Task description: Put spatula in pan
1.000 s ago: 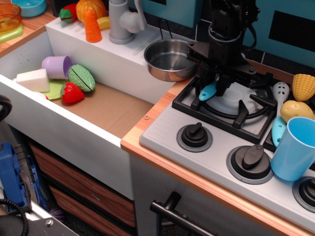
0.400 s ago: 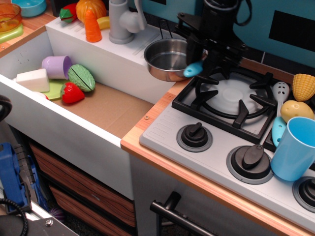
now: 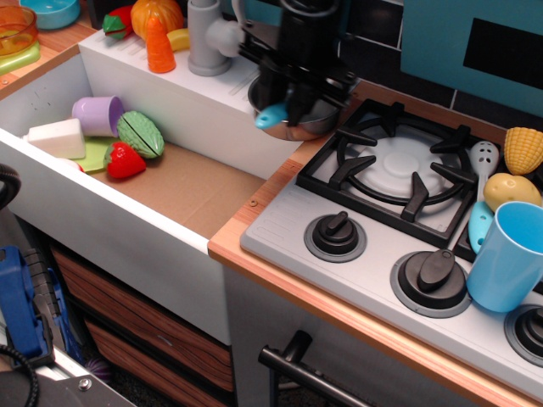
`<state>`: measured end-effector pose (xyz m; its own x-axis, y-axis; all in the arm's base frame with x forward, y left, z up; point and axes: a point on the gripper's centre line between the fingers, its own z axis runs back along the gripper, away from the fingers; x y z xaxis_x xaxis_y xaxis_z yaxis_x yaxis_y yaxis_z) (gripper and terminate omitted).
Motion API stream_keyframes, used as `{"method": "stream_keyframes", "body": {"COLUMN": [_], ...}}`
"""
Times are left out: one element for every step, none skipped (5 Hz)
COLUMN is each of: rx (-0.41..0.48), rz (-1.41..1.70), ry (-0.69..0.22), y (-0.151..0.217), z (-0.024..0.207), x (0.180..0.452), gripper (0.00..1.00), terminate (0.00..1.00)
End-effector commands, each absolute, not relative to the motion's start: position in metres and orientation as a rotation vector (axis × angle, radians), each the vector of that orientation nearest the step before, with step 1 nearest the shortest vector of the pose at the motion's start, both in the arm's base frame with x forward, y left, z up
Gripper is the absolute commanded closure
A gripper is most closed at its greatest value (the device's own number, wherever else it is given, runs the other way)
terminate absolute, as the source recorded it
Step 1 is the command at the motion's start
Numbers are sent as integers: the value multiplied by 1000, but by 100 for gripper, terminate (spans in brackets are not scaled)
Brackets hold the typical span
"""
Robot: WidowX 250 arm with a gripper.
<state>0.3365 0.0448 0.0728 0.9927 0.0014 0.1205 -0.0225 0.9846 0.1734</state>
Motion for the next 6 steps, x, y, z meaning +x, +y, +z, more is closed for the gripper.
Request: {"method": "stream_keyframes", "body": {"rx": [177,157,128,93,117,107], "rz": [-14,-45,-80,-108,-150,-191], "ry": [-178,-184,-196,-199,-238,-289], "y": [63,76,86,95,99,102], "z": [88,84,75,71,68,62], "x": [360,378,394,406,417,423], "gripper": [100,100,100,100,100,0], "terminate": [0,0,0,0,0,0]}}
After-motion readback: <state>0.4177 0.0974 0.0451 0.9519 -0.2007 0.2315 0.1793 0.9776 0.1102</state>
